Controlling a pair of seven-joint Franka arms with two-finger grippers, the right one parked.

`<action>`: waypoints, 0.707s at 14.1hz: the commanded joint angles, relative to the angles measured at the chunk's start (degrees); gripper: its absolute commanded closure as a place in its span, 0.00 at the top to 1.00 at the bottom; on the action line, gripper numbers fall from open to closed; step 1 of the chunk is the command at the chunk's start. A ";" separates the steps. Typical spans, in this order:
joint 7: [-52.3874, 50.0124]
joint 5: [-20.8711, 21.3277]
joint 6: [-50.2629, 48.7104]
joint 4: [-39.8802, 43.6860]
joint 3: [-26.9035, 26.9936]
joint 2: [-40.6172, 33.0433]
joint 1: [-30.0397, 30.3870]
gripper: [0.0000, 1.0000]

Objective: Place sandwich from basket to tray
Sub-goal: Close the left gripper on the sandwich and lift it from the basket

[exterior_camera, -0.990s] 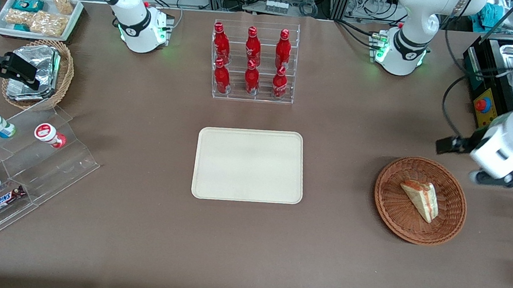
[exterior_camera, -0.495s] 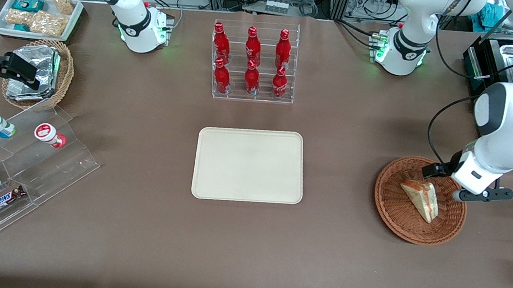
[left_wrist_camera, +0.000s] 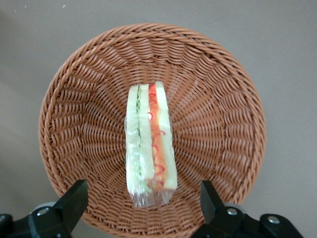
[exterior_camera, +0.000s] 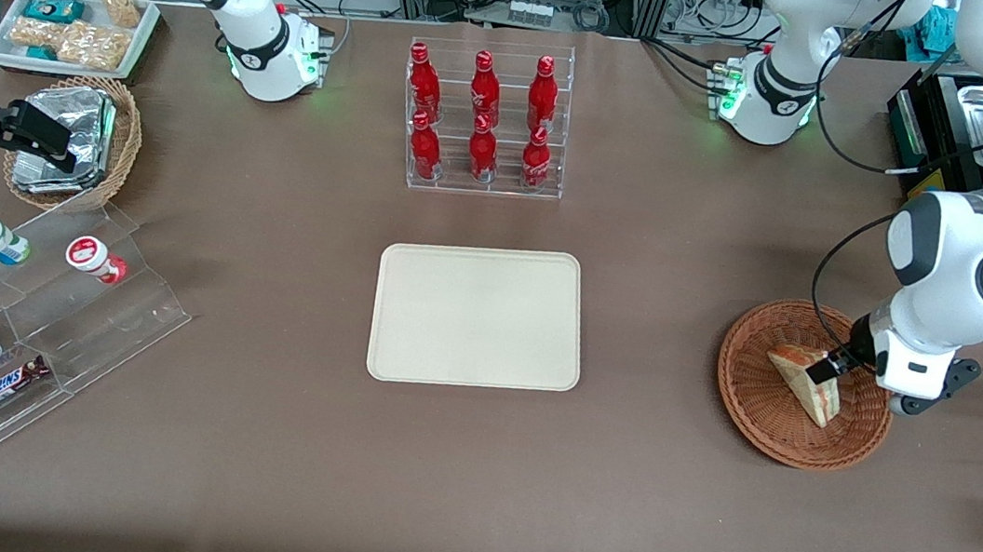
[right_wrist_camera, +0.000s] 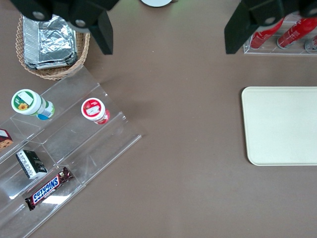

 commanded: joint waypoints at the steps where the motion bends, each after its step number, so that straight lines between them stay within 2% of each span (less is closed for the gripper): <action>1: -3.76 -0.25 4.97 -0.04 -0.16 3.76 0.32 1.00; 4: -8.16 -0.25 6.93 -0.04 -0.16 6.68 0.50 0.98; 5: -8.60 -0.25 6.58 -0.56 -0.16 6.68 0.50 0.87; 6: -8.78 -0.17 6.49 -1.79 -0.16 6.25 0.50 0.56; 7: -8.78 -0.08 6.32 -2.06 -0.16 5.81 0.50 0.16; 8: -8.34 0.01 4.49 -1.80 -0.16 5.11 0.41 0.08; 10: -7.99 0.62 -5.06 0.91 -0.33 3.61 -0.38 0.06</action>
